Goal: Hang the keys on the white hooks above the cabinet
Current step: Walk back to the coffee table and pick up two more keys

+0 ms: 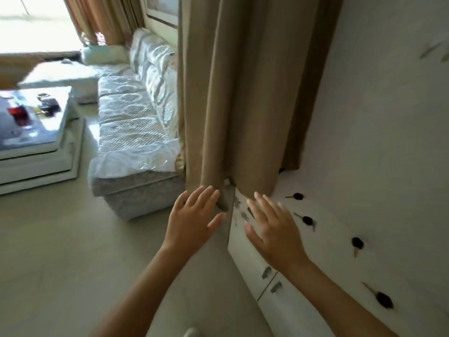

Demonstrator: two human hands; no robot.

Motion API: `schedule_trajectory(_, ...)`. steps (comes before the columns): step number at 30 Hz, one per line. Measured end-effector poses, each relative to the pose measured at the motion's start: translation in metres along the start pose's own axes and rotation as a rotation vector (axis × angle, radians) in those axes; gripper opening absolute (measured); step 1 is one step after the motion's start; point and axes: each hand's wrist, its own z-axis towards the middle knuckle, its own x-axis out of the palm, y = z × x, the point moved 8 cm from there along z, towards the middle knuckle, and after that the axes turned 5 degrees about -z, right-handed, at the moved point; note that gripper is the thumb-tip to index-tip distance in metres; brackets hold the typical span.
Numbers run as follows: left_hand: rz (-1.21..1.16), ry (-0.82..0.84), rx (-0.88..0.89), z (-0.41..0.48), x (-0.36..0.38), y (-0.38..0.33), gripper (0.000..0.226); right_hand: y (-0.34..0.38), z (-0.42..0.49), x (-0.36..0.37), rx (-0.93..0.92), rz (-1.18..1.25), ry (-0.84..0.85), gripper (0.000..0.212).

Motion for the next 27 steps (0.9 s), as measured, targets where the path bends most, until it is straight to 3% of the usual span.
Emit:
schedule_trajectory(10, 0.139, -0.040, -0.421, -0.152, -0.081, 0.228, 0.055, 0.274, 0.057, 0.029, -0.408, 0.139, -0.031, 0.051)
schedule_trajectory(18, 0.272, -0.009, -0.603, -0.275, -0.158, 0.404, 0.055, 0.489, 0.085, 0.058, -0.555, 0.238, 0.010, 0.051)
schedule_trajectory(27, 0.300, -0.050, -0.825, -0.355, -0.194, 0.548, 0.056, 0.665, 0.137, 0.102, -0.719, 0.282, 0.074, 0.054)
